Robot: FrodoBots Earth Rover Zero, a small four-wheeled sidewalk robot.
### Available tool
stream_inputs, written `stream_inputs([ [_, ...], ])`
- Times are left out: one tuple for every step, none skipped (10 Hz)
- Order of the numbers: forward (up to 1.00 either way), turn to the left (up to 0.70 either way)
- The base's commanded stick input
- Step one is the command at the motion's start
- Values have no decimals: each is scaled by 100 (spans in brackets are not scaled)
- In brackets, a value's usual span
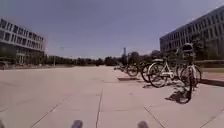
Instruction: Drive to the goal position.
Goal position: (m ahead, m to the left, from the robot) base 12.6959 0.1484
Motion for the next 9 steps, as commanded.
stream_inputs([
  [85,0],
  [85,0],
  [85,0],
  [85,0],
  [85,0],
  [85,0],
  [85,0],
  [85,0],
  [85,0],
])
